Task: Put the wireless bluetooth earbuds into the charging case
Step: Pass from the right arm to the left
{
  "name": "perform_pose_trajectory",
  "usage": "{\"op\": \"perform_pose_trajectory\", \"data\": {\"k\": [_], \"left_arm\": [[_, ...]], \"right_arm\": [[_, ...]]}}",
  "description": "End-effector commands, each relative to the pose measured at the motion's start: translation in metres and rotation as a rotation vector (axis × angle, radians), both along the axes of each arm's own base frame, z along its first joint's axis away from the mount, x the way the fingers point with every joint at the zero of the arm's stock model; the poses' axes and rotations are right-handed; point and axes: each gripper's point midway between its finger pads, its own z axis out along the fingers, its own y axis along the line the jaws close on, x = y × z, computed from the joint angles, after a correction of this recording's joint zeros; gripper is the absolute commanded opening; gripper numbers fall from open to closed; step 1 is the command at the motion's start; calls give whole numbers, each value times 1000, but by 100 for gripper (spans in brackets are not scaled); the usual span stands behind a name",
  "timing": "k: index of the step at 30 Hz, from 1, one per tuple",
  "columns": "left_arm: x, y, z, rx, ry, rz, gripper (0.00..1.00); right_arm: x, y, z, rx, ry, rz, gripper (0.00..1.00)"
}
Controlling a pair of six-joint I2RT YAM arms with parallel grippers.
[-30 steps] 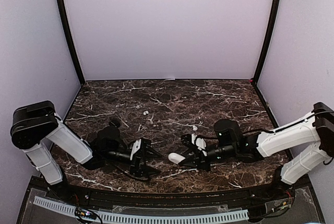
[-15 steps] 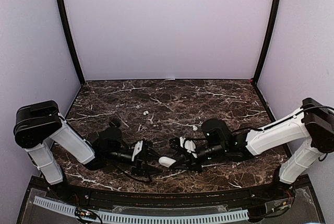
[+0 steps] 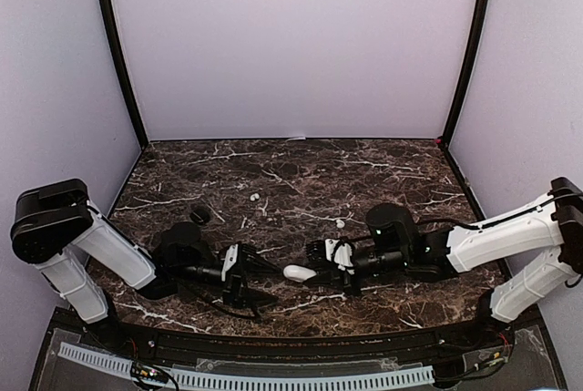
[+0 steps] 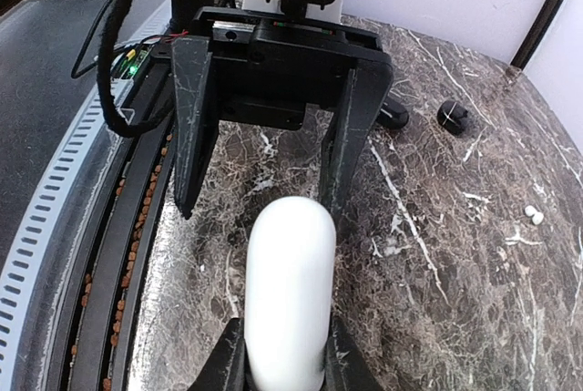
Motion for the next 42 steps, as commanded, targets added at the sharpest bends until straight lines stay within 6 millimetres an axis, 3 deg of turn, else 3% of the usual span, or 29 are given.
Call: {"op": "perform_pose_trajectory", "data": {"k": [1, 14, 22, 27, 33, 38, 42], "left_arm": [[5, 4, 13, -32, -69, 46, 72], [10, 4, 22, -79, -113, 83, 71], [9, 4, 24, -80, -129, 83, 55], [8, 2, 20, -63, -111, 70, 58], [5, 8, 37, -108, 13, 60, 68], [28, 29, 73, -150, 420, 75, 72], [44, 20, 77, -24, 712, 113, 70]], "right_arm": [[-1, 1, 6, 10, -60, 27, 4], [-1, 20, 5, 29, -9, 56, 6], [0, 26, 5, 30, -1, 66, 6], [2, 24, 8, 44, -29, 60, 6], [14, 4, 11, 41, -267, 22, 6], [7, -20, 13, 38, -692, 150, 0], [20, -18, 12, -63, -917, 174, 0]]}}
